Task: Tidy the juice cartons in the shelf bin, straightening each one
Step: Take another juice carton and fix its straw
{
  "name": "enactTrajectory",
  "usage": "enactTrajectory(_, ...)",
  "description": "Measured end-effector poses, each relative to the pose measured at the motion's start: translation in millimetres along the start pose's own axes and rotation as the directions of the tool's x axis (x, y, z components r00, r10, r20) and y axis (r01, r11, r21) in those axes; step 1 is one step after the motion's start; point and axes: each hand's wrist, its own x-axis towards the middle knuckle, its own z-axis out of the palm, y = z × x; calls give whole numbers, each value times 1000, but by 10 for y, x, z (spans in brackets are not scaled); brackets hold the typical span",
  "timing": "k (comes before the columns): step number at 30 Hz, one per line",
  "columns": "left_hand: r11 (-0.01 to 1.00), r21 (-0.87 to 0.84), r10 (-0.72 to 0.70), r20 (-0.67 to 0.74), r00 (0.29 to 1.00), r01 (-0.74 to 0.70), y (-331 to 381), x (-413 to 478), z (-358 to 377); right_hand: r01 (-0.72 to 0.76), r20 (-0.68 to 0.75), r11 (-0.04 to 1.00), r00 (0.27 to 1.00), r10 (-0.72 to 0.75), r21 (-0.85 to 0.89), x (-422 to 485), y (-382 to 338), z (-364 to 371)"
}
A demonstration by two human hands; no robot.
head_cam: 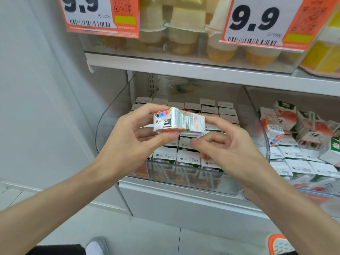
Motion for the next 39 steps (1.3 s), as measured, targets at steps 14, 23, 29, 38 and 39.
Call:
enactTrajectory(14,995,85,-44,5,999,44,-61,39,-43,177,-93,977,982,-167,119,-33,-36,21)
enactTrajectory(23,931,359,56,46,997,-69,-146,69,-11,228,-132,965,968,-212,126,-50,-66,47)
enactTrajectory(29,932,351,53,128,990,-95,-135,101,78,404,-37,861,900,-435,-309,-20,-30,-209)
enactTrajectory(38,941,306,68,251,966,-146,-103,218,609,390,65,738,902,-428,-551,-170,19,-799)
enactTrajectory(39,942,303,68,254,965,-146,-97,234,666,381,64,732,904,-422,-565,-184,35,-848)
